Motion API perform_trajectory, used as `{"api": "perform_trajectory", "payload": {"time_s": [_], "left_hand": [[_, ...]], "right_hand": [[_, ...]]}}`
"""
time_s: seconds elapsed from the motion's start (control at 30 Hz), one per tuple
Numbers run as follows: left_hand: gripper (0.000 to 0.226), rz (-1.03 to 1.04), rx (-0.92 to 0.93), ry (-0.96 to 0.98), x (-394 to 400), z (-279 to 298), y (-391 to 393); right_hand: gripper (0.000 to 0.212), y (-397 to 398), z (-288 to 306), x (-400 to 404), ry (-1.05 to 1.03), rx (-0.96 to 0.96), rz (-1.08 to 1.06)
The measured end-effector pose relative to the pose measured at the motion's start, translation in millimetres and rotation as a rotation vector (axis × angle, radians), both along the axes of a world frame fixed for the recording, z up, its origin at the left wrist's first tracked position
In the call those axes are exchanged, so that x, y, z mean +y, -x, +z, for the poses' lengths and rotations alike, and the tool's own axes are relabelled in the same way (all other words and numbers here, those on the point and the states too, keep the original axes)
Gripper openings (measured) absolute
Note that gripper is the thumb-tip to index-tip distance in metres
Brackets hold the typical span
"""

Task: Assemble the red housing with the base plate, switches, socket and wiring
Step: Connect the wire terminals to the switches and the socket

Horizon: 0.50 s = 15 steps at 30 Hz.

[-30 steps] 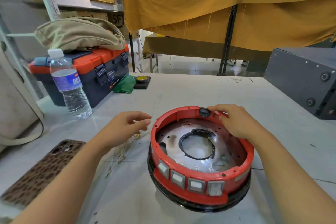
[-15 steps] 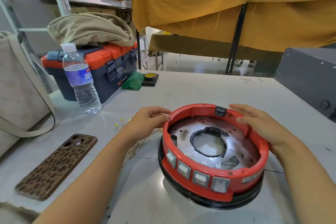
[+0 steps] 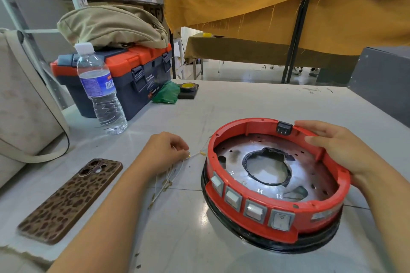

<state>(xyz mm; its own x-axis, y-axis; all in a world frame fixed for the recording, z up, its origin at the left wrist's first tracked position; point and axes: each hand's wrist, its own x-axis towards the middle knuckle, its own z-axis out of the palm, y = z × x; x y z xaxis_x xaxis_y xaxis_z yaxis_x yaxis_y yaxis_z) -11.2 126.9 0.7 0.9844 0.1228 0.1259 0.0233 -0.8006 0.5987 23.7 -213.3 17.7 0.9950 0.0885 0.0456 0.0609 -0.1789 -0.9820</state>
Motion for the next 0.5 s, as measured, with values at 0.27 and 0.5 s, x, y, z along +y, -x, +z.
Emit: {"api": "perform_trajectory", "payload": {"time_s": [0.27, 0.5], "left_hand": [[0.007, -0.003, -0.041, -0.099, -5.2, -3.5, -1.0], [0.013, 0.039, -0.249, 0.195, -4.7, -0.7, -0.2]], "right_hand": [[0.041, -1.3, -3.9, -1.8, 0.036, -0.017, -0.007], [0.041, -2.0, -4.3, -2.7, 0.065, -0.032, 0.007]]}}
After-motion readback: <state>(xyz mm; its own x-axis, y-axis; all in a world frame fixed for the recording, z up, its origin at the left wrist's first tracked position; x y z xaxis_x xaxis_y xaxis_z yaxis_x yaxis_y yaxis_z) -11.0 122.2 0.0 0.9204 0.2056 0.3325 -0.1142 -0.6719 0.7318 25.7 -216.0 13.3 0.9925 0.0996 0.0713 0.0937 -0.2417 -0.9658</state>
